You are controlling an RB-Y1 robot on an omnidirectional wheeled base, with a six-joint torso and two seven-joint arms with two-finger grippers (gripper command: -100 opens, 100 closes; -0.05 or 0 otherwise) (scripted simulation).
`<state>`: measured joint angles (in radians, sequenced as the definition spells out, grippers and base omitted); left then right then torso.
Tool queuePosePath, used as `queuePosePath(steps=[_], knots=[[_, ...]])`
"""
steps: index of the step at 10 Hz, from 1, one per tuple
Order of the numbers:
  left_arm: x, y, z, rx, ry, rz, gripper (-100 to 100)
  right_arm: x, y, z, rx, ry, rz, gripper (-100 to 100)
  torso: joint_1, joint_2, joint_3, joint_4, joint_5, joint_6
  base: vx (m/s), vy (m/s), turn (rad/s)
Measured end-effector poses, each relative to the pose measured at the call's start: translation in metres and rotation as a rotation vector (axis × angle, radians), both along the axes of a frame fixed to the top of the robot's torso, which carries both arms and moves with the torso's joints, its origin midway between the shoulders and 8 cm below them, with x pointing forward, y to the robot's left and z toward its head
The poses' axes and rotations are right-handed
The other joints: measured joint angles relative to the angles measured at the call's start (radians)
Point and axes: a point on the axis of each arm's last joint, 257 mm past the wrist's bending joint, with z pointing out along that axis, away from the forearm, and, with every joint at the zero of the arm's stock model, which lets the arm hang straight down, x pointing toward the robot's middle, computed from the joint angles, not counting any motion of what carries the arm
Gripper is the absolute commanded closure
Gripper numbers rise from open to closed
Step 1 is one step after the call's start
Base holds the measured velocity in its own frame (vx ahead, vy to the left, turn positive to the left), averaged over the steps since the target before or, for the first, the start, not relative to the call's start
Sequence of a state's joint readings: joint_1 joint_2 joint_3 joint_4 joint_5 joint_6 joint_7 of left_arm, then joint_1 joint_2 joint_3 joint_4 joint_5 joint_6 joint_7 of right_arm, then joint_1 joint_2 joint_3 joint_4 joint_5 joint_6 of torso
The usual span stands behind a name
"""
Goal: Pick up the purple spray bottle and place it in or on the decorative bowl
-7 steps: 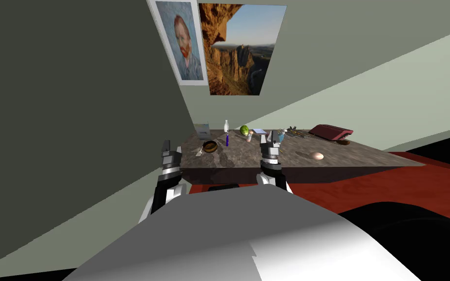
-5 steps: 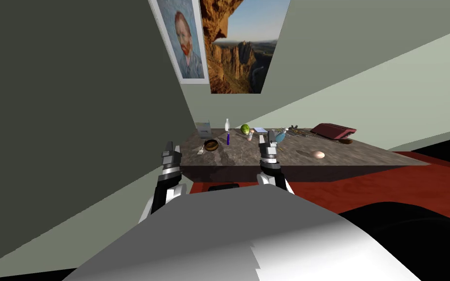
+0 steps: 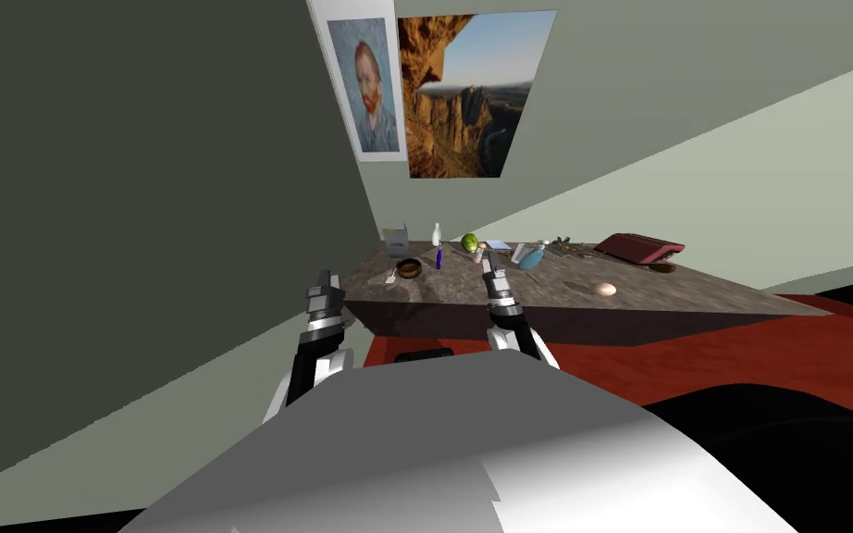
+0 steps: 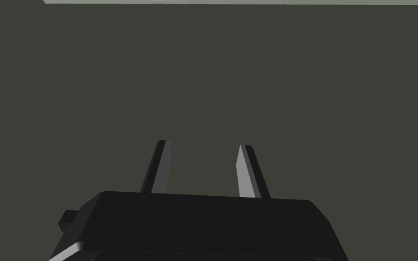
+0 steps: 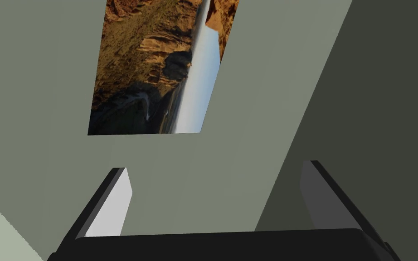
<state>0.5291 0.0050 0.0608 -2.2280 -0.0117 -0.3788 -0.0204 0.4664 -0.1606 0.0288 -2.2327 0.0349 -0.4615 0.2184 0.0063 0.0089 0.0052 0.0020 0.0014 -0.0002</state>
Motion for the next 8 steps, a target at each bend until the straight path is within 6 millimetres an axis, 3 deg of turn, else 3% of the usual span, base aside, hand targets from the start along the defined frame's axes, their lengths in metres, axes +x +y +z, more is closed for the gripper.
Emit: queuePosePath(steps=[5,8], knots=[[0.000,0.000,0.000,0.000,0.000,0.000,0,0.038,0.008,-0.033,-0.165,0.116,-0.037,-100,-0.001,-0.002,-0.001,0.000,0.000,0.000,-0.101,0.089,0.121],[0.000,0.000,0.000,0.000,0.000,0.000,0,0.061,0.001,-0.071,-0.305,0.223,-0.086,-100,0.002,-0.003,-0.002,-0.001,0.000,0.000,-0.075,0.118,0.108]])
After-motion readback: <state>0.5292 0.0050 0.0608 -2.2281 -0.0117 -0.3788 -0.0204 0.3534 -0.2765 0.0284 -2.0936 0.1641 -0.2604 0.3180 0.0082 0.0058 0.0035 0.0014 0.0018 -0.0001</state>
